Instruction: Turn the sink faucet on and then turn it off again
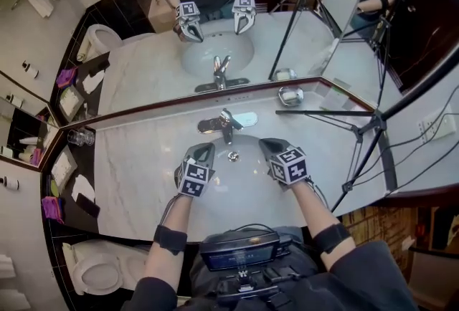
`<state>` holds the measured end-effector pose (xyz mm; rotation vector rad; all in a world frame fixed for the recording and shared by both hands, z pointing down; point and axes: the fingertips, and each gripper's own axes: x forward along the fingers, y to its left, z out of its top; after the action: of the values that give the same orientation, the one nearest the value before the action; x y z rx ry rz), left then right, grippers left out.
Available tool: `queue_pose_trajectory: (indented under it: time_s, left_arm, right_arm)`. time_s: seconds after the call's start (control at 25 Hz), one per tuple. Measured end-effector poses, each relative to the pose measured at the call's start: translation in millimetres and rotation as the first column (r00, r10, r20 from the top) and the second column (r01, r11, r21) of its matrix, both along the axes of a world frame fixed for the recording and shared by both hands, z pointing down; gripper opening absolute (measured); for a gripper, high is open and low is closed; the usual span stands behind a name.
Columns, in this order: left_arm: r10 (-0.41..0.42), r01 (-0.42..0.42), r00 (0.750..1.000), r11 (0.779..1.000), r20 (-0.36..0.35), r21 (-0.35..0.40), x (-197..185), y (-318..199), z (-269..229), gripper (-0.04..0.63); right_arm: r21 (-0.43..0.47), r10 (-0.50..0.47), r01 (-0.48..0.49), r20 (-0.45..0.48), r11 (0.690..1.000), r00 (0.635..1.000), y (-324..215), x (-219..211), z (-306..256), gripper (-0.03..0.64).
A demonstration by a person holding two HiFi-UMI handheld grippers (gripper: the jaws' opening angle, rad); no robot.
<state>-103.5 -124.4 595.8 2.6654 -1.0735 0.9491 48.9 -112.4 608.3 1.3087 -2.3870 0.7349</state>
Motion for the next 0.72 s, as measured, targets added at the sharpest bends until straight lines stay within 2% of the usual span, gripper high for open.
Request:
queue_pose_trajectory:
  time_s: [0.12, 0.28, 0.48, 0.56, 0.72]
  left_arm:
    - [-0.071, 0.069, 0.995, 0.997, -0.073, -0.034, -16.1, 7.4, -10.8, 0.002]
    - [-0.164, 0.156, 0.976, 0.985, -0.146, -0.068, -40.8, 13.2, -11.2, 0.002]
    - [-0.232, 0.213, 0.947, 0.971, -0.222, -0.107, -57.1, 24.8, -13.6, 0.0]
    - [-0.252, 0.231, 0.937, 0.966, -0.242, -0.114, -61.1, 28.0, -13.9, 0.0]
    - [-0.264, 0.244, 0.933, 0.963, -0.243, -0.109, -65.1, 31.1, -12.6, 0.0]
  right_arm:
    - [0.005, -0.005, 0.005, -0.004, 1.0, 1.0, 2.4, 0.0, -1.5, 0.023]
    - [0.008, -0.003, 0.003, -0.005, 1.0, 1.0, 5.9, -0.7, -4.5, 0.023]
    - [0.01, 0.003, -0.003, -0.008, 1.0, 1.0, 11.2, 2.2, -5.1, 0.023]
    - [0.007, 0.005, -0.005, -0.009, 1.0, 1.0, 13.6, 3.2, -3.4, 0.023]
    - [0.003, 0.004, -0.004, -0.01, 1.0, 1.0, 15.3, 3.2, -0.9, 0.023]
